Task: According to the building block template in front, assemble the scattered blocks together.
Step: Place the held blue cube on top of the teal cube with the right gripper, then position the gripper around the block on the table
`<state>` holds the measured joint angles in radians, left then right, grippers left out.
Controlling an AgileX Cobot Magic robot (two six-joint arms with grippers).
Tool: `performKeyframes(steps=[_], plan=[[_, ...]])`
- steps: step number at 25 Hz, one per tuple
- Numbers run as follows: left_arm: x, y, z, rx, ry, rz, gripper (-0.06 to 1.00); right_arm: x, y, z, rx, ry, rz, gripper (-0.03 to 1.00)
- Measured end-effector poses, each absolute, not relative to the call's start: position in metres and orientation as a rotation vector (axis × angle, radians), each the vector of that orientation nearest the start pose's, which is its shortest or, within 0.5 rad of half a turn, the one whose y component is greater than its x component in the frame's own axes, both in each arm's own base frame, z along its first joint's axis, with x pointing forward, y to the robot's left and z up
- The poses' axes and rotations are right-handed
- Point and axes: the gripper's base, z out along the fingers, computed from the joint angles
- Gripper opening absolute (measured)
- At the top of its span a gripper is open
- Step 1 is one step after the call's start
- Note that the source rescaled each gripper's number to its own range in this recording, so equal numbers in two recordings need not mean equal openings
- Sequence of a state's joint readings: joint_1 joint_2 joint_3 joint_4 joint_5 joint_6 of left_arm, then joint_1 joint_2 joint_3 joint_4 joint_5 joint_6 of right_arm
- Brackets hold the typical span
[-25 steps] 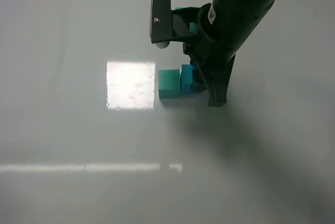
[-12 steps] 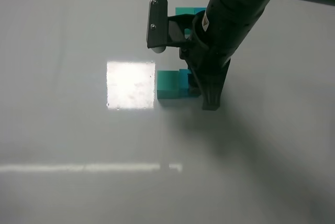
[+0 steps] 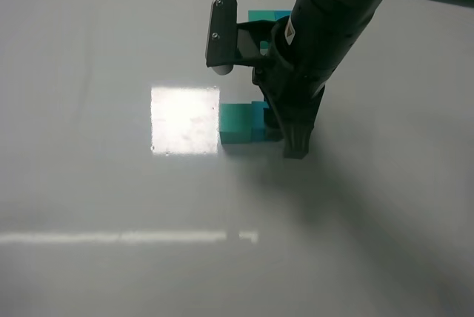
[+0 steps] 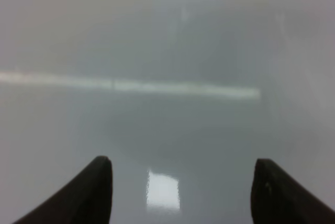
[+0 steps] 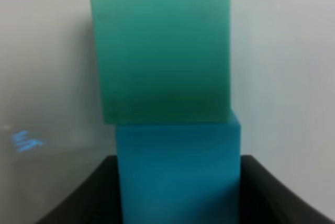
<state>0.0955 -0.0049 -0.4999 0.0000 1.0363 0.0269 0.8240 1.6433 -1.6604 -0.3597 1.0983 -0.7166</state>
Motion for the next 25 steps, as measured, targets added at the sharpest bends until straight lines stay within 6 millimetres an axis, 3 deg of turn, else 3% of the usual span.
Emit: performKeyframes(steps=[3,7,25], plan=[[-0.005,0.000,0.279,-0.069,2.015,0.078,0.60,0.262,0.241,0.379,-1.811,1.751,-0.425,0.57],[-0.005,0.000,0.279,-0.069,2.015,0.078,0.60,0.262,0.241,0.379,-1.803,1.754,-0.422,0.62],[-0.005,0.000,0.279,-0.069,2.015,0.078,0.60,0.255,0.255,0.381,-1.726,1.746,-0.327,0.63]])
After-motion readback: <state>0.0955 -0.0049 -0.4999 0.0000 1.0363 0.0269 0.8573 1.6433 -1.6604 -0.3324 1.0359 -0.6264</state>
